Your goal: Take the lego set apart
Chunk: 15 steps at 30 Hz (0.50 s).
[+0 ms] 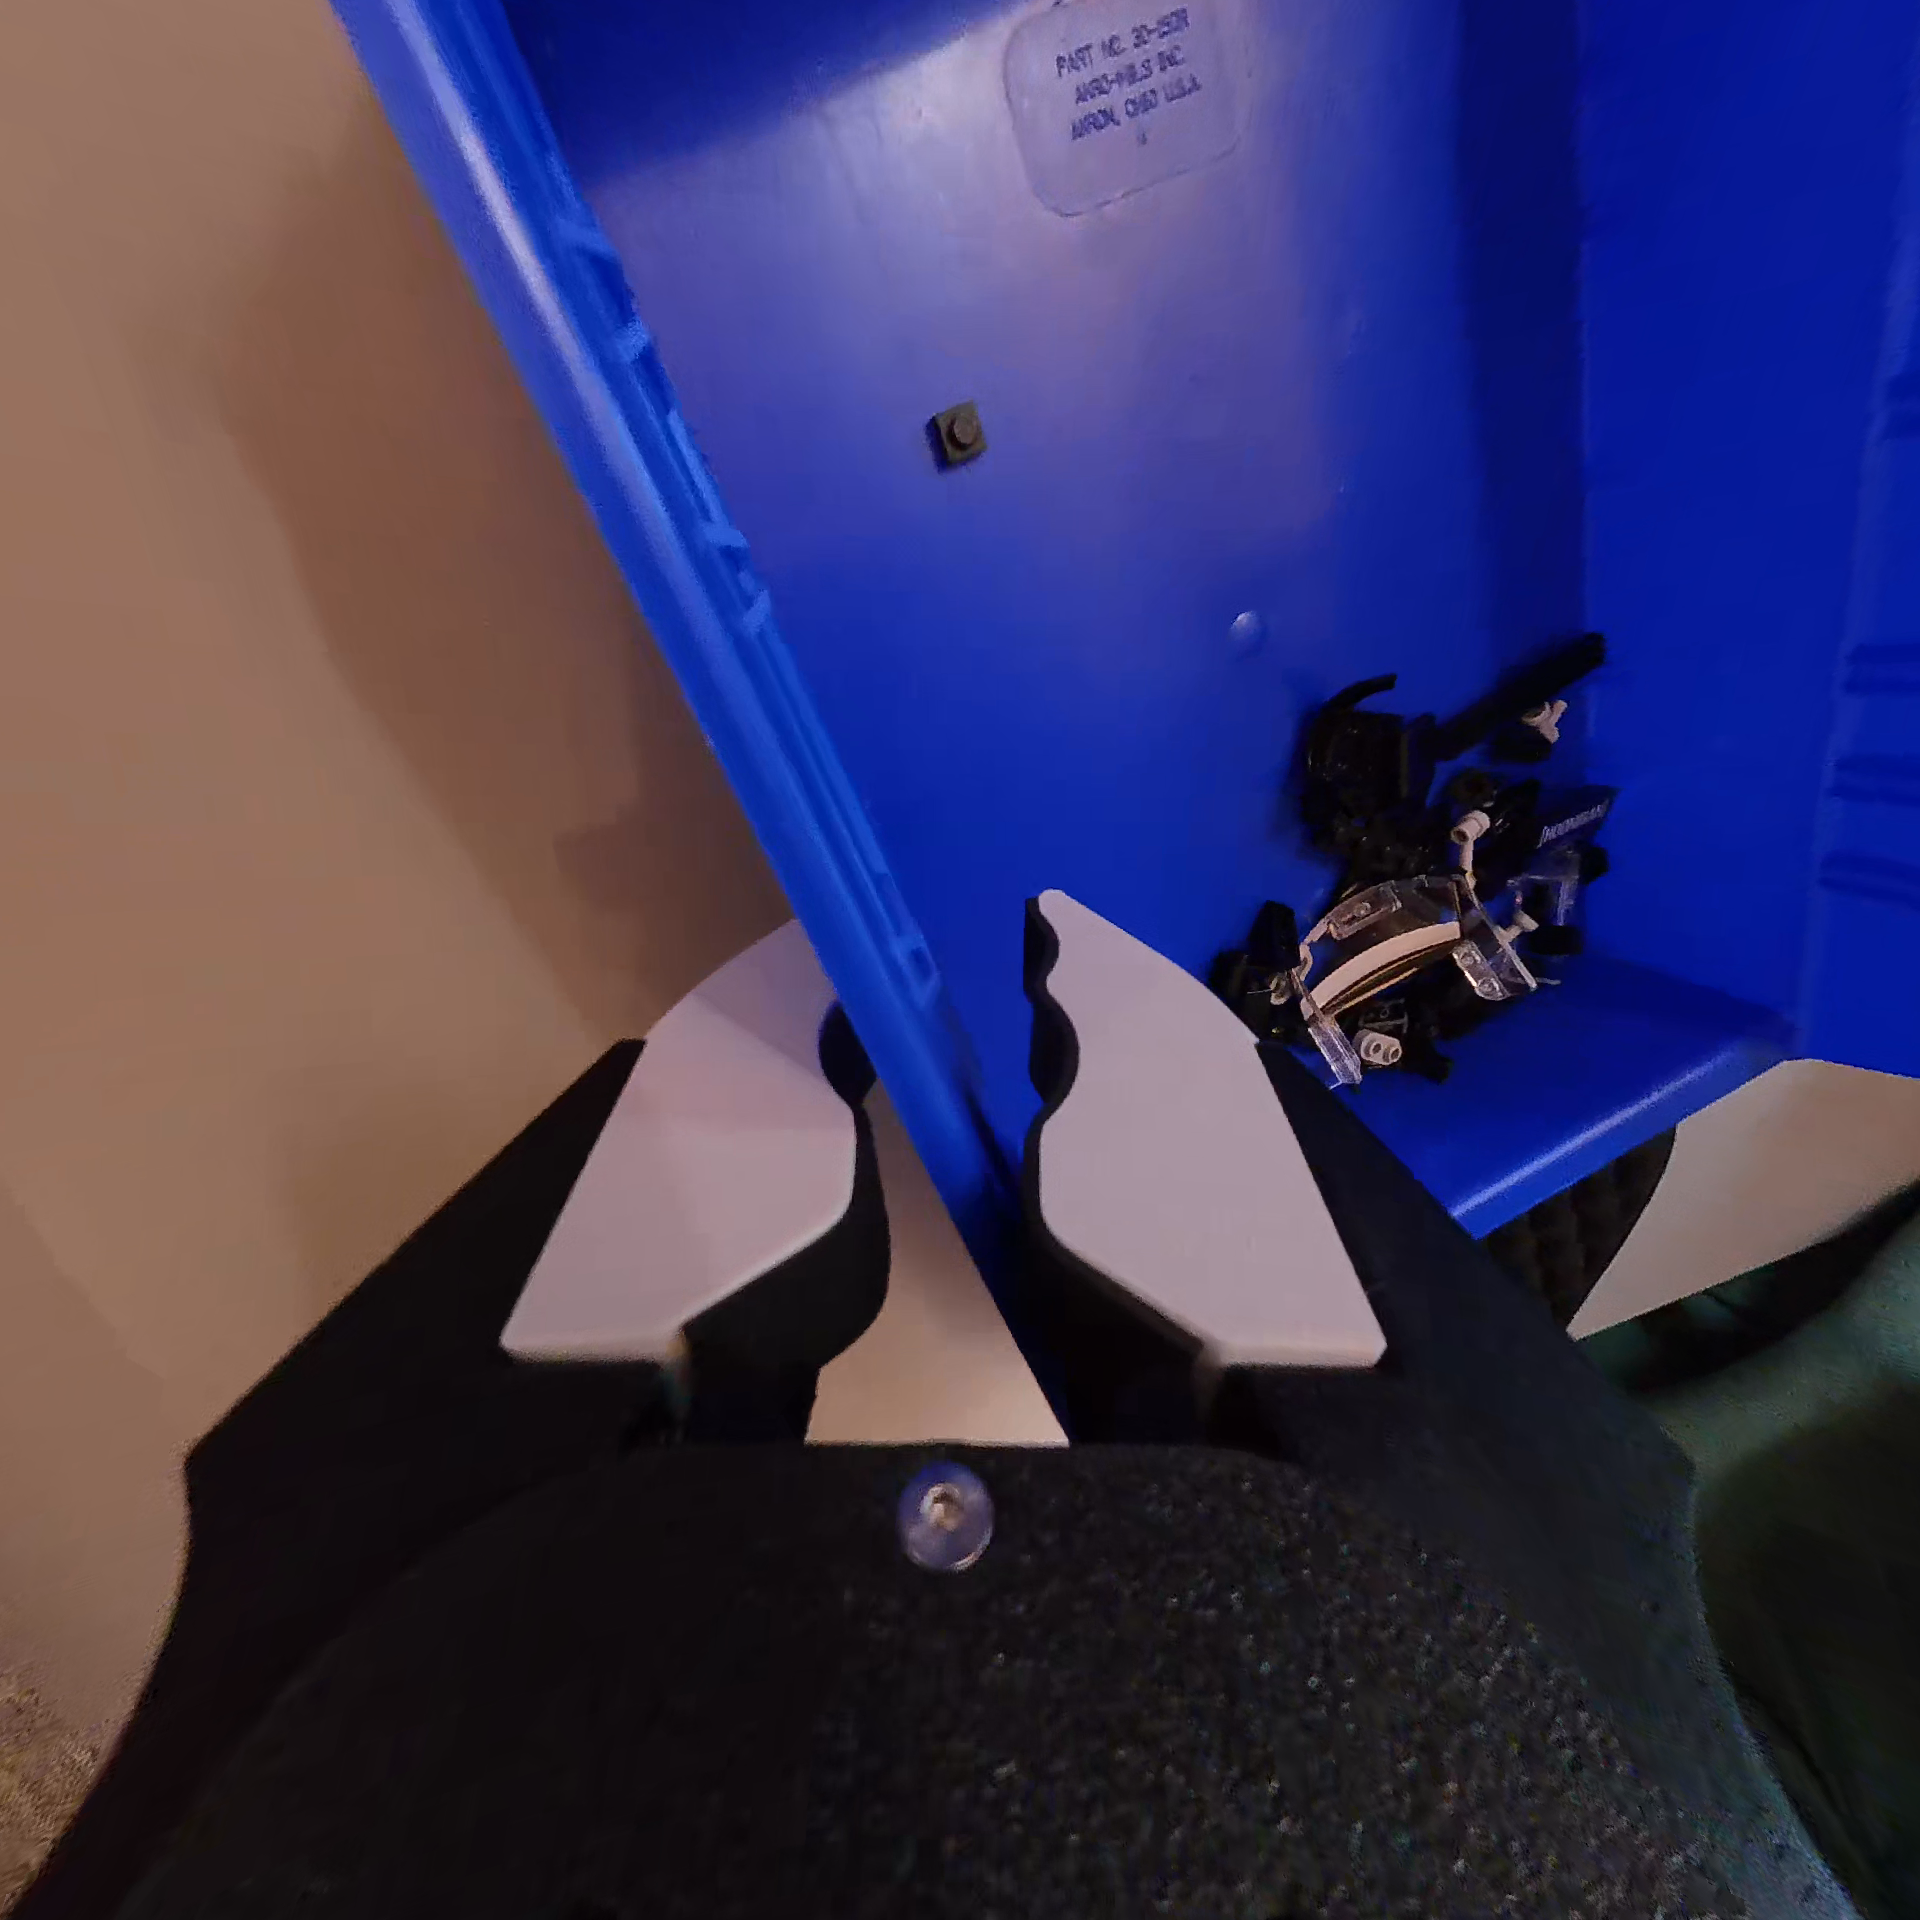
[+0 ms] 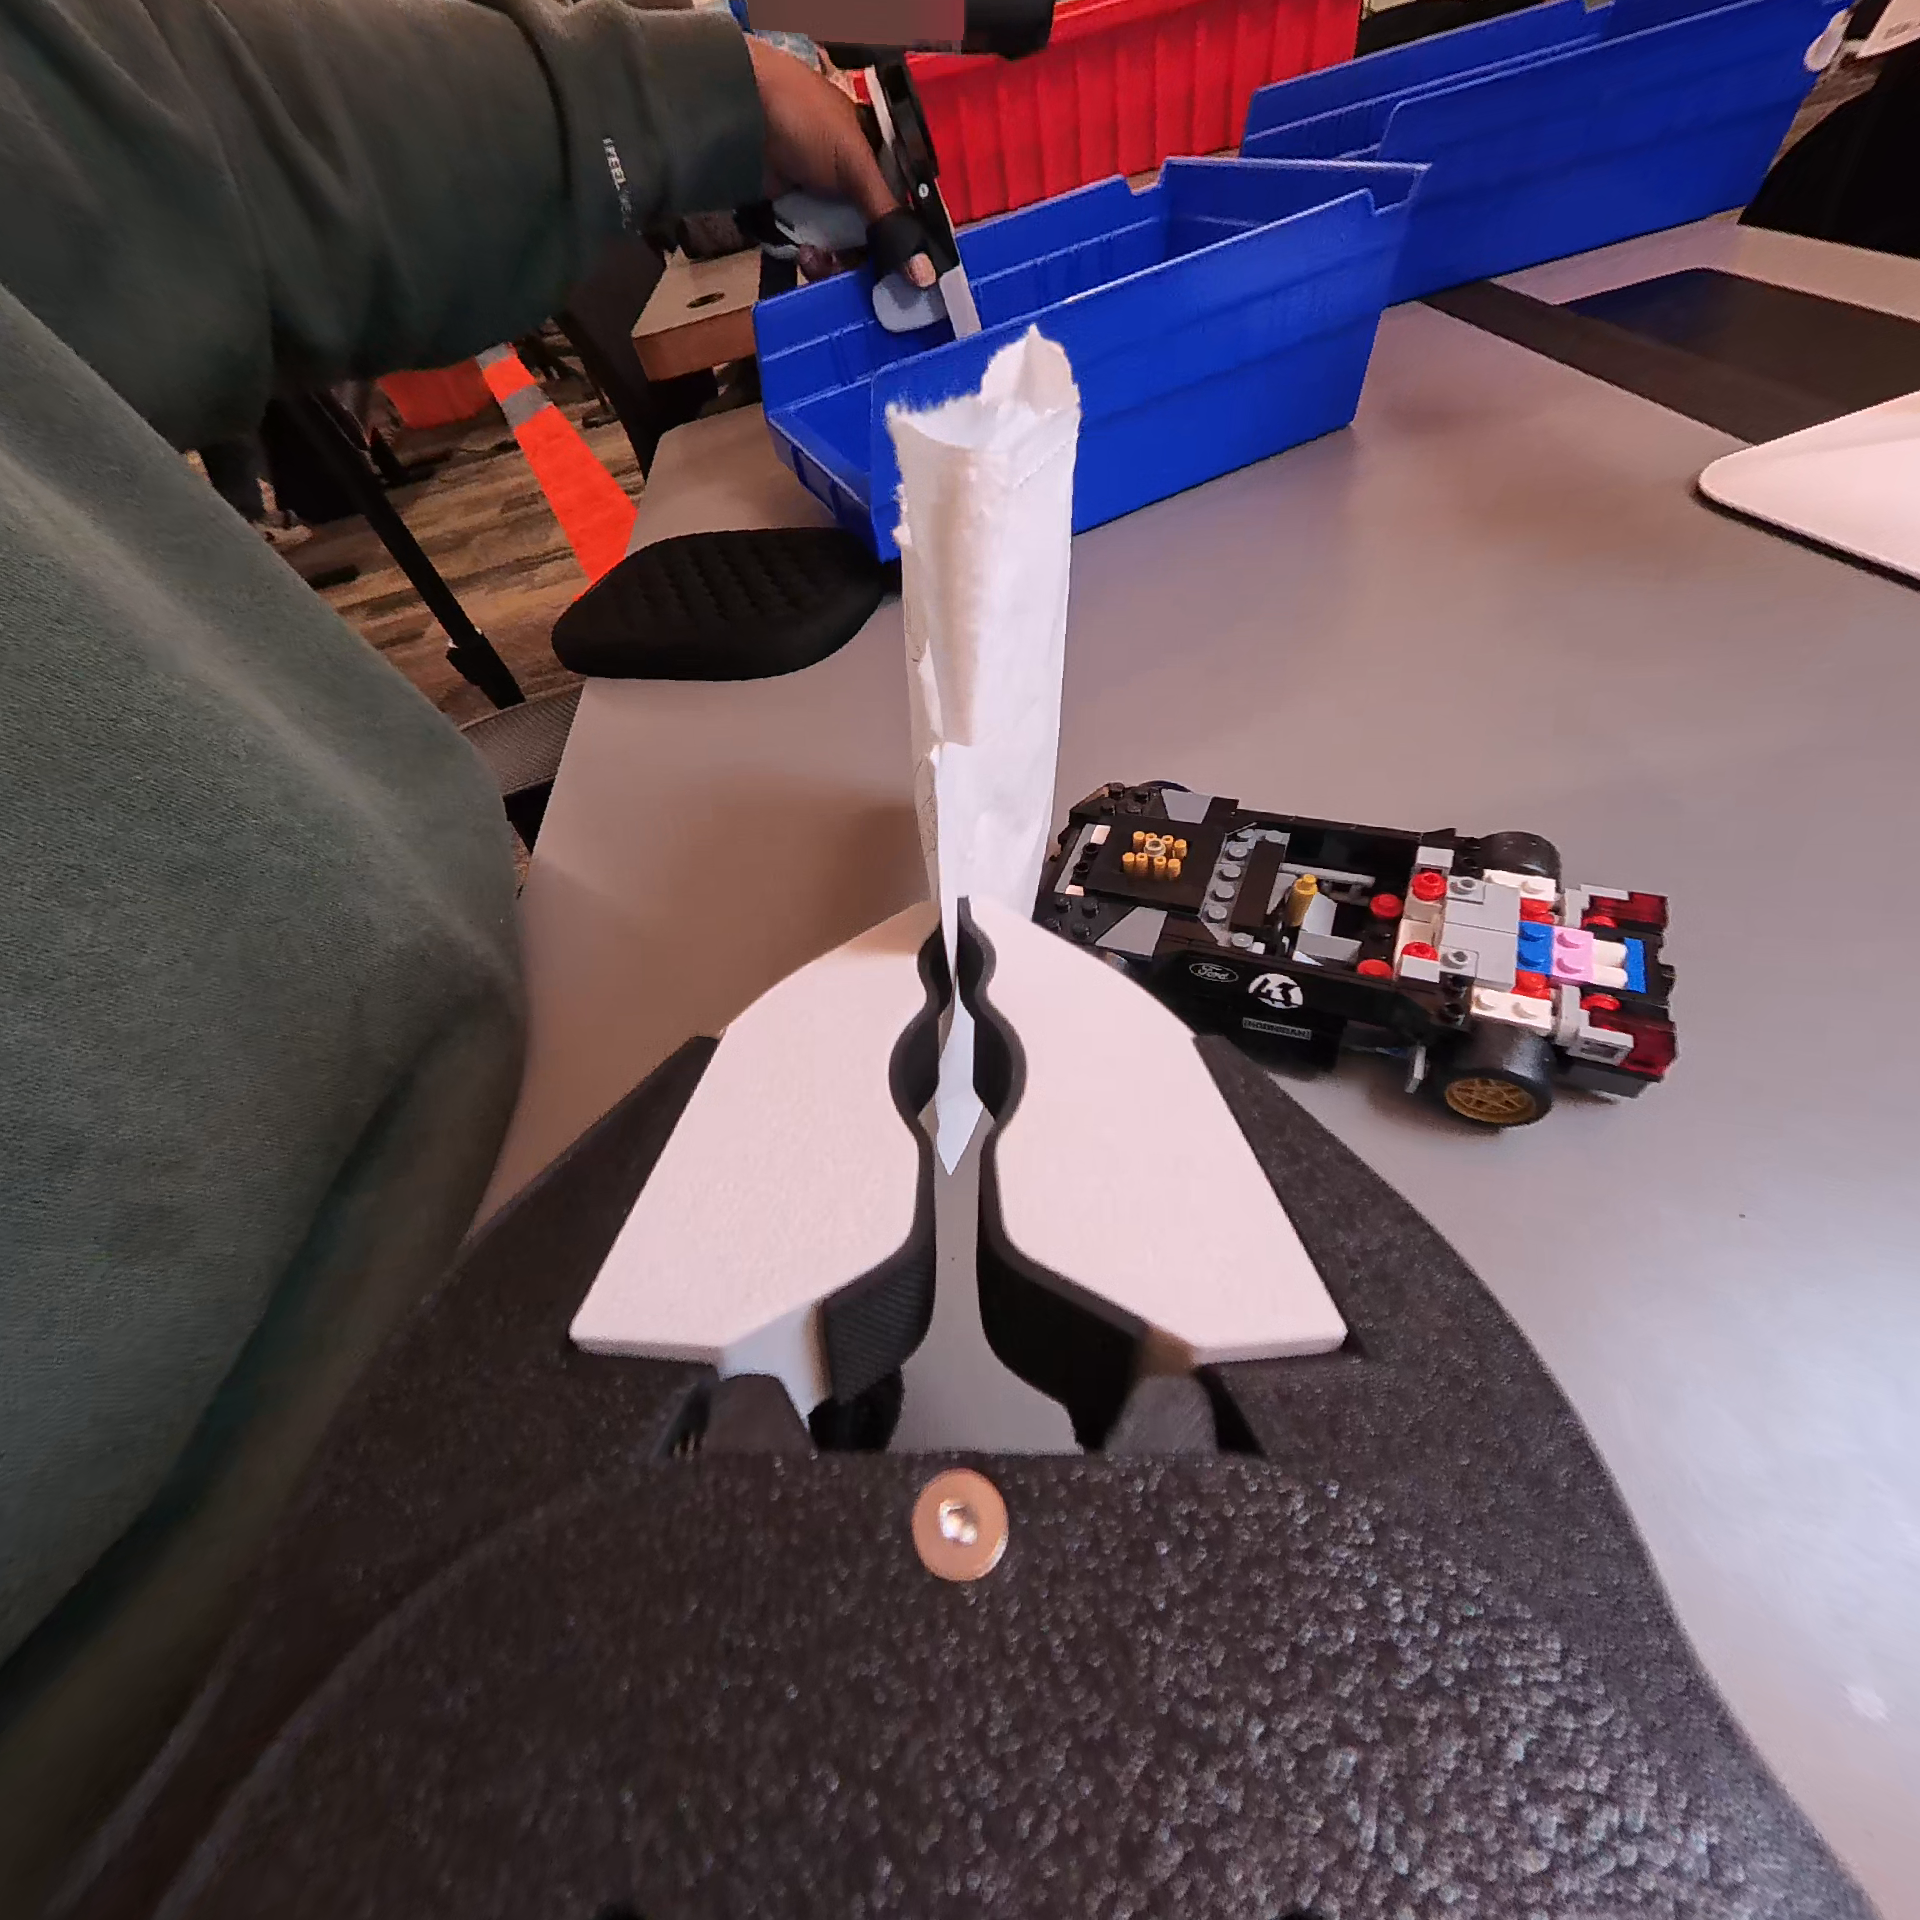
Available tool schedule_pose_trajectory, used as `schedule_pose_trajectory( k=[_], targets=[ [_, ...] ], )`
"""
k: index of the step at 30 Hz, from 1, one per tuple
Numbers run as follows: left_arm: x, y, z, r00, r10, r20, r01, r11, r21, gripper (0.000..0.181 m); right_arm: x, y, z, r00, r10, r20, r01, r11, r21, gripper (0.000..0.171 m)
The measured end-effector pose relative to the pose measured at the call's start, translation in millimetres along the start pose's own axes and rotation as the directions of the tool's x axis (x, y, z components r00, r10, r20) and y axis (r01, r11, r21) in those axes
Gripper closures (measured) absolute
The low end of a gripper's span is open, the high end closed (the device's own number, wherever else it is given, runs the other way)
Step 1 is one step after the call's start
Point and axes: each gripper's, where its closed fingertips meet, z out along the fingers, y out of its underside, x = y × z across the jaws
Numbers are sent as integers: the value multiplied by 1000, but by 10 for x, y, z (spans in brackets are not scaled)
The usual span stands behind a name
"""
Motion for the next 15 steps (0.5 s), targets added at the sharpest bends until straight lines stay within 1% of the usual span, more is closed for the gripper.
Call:
schedule_pose_trajectory(
  k=[3, 10, 13, 15],
  targets=[
    [-37, -18, 0, 1000, -8, 22, 8, 1000, 17, 160, -5, 23, 9, 1000, -4, -1, 4, 1000, -11, 171],
    [-120, -73, -16, 989, -58, 134, 51, 997, 54, 173, 7, 15, -4, 1000, -4, -10, 4, 1000, -11, 171],
    [-91, -182, -104, 983, -34, 179, 17, 995, 96, 175, -7, 16, -1, 1000, -4, -7, 4, 1000, -12, 171],
    [-38, -247, -177, 978, 0, 209, -21, 995, 98, 175, -19, 17, 5, 1000, -4, 0, 4, 1000, -12, 171]
  ],
)
